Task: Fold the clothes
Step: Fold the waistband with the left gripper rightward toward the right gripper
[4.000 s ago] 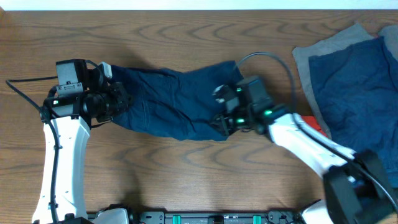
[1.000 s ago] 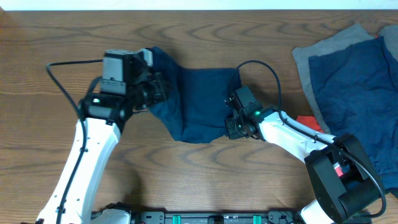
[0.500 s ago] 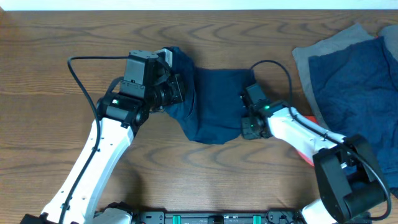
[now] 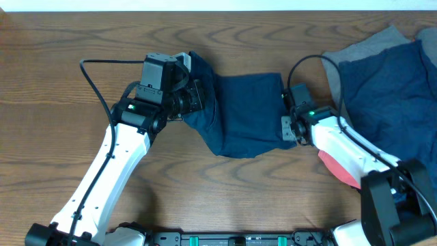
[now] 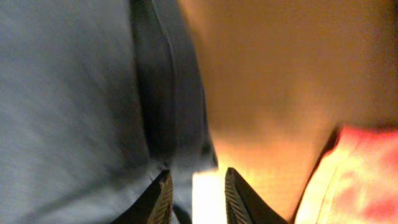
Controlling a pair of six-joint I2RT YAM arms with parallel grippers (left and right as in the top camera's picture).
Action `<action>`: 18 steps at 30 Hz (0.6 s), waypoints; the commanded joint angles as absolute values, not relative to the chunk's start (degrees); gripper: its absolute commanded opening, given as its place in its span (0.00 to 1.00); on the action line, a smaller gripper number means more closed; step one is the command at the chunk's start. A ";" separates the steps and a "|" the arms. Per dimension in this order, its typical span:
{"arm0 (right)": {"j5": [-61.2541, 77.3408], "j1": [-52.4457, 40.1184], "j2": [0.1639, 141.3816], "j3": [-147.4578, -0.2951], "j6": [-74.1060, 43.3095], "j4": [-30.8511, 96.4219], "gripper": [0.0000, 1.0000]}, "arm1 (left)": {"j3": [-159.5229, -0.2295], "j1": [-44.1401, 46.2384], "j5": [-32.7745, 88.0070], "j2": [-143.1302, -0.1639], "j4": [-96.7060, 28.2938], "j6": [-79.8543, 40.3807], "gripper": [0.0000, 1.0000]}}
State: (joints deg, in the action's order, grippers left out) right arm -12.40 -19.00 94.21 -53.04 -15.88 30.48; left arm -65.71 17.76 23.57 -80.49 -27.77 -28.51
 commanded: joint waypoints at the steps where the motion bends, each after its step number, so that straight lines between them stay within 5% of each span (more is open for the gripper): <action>1: -8.23 -17.78 93.80 -53.98 -11.68 27.64 0.27 | -67.83 17.98 23.27 -80.93 -27.09 -28.40 0.06; 18: -6.81 -16.95 107.37 -53.93 -12.25 24.51 0.20 | -67.83 23.14 23.24 -81.12 -21.12 -32.16 0.06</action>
